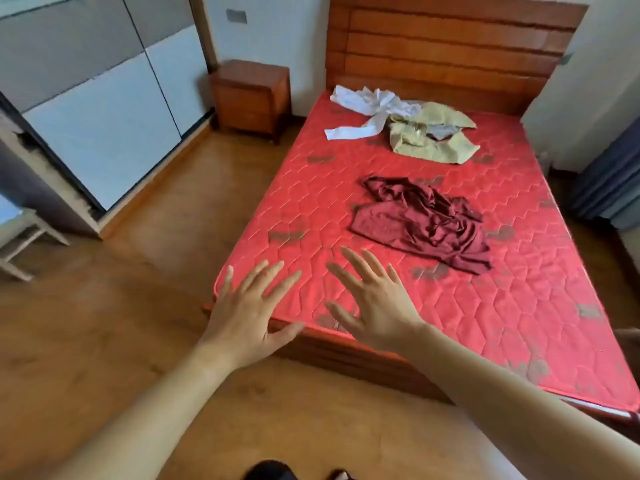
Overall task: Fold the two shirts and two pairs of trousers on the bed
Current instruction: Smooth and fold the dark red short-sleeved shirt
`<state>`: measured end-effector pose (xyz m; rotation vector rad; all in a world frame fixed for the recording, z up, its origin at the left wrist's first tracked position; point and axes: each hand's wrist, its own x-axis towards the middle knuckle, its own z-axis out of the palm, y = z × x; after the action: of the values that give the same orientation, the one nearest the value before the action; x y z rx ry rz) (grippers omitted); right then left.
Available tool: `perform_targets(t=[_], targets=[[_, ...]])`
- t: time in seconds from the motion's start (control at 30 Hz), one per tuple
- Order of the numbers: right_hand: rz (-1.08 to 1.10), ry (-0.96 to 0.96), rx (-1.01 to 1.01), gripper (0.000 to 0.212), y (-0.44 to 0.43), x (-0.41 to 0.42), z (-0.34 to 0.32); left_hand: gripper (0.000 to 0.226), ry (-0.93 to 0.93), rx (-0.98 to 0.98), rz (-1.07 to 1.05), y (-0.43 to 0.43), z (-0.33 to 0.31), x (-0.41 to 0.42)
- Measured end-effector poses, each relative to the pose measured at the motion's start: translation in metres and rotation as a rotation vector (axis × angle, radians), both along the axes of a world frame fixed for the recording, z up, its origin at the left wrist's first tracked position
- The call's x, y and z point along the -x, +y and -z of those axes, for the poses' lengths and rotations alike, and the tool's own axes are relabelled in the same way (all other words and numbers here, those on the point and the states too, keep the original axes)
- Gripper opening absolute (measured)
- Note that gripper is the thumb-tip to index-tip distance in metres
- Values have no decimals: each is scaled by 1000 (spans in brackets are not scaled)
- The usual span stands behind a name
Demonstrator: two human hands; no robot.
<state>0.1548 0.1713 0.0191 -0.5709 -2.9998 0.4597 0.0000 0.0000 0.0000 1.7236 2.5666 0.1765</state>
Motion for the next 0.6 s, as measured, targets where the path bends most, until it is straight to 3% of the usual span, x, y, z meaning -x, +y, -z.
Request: perform_targets(t=[0.33,0.6], targets=[[-223,-126,68,64,-74,121,40,70,-54,56,-318,-100,52,88],[-320,-115,88,67,-148,279,58,72,-61,80,-378,-184,51,225]])
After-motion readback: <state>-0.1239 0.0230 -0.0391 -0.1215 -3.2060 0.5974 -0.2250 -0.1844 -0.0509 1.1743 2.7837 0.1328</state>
